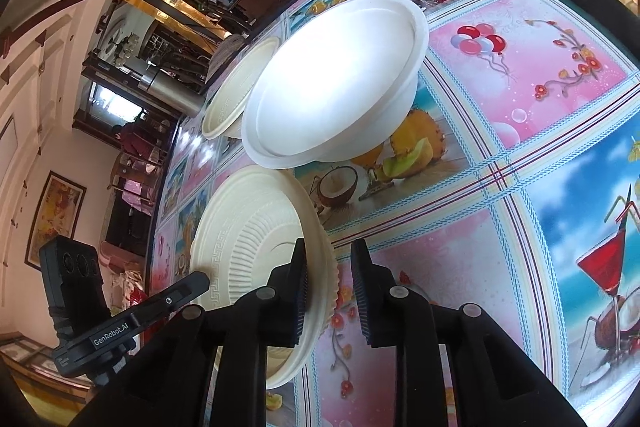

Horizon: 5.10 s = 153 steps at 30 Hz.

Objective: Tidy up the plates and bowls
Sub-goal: 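Close the left tool on the rim of the cream handled bowl, then lift the cream handled bowl with the left tool toward the red plate stack, then lower the cream bowl onto the red plate stack and open the left tool, then move the left tool toward the large white bowl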

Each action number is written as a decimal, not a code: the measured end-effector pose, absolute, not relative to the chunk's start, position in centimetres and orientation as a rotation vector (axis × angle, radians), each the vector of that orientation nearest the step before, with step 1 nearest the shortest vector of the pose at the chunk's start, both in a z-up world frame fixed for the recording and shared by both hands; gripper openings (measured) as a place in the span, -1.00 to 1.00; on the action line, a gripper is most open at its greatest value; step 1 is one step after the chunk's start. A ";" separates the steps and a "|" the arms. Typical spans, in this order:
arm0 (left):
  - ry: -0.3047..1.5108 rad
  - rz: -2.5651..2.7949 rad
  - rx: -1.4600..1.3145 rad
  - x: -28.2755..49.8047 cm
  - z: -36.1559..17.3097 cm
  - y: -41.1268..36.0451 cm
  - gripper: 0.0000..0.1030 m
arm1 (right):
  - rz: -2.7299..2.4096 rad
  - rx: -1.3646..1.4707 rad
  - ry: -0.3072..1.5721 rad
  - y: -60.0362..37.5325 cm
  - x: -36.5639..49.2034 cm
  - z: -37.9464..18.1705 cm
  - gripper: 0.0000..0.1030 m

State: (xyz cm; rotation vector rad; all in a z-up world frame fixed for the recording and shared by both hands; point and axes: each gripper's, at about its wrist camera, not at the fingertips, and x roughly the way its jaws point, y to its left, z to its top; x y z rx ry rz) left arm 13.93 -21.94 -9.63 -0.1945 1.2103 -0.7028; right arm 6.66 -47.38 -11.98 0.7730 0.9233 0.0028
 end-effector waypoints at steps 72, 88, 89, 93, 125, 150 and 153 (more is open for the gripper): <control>0.997 -0.297 -0.236 -1.7 -3.5 8.6 -0.71 | 0.375 0.428 0.965 -15.0 -0.2 -3.4 -0.80; 1.041 -0.131 -0.345 6.3 -5.5 13.5 -0.72 | 0.386 0.445 0.955 -7.5 7.8 -4.4 -0.82; 1.044 -0.125 -0.346 6.5 -5.7 13.5 -0.72 | 0.383 0.444 0.952 -7.2 8.1 -4.5 -0.82; 1.048 -0.106 -0.348 7.2 -6.2 13.6 -0.71 | 0.358 0.426 0.938 -6.4 8.9 -5.2 -0.82; 0.973 -0.050 -0.315 6.8 -5.1 13.9 -0.67 | 0.337 0.388 0.935 -6.7 10.5 -7.0 -0.46; 0.791 -0.237 0.122 2.7 -1.3 -7.1 -0.66 | 0.079 0.194 0.658 -20.1 1.4 -2.4 -0.29; 0.788 -0.251 0.137 3.0 -1.2 -9.3 -0.66 | 0.021 0.150 0.614 -21.7 0.0 -1.7 -0.16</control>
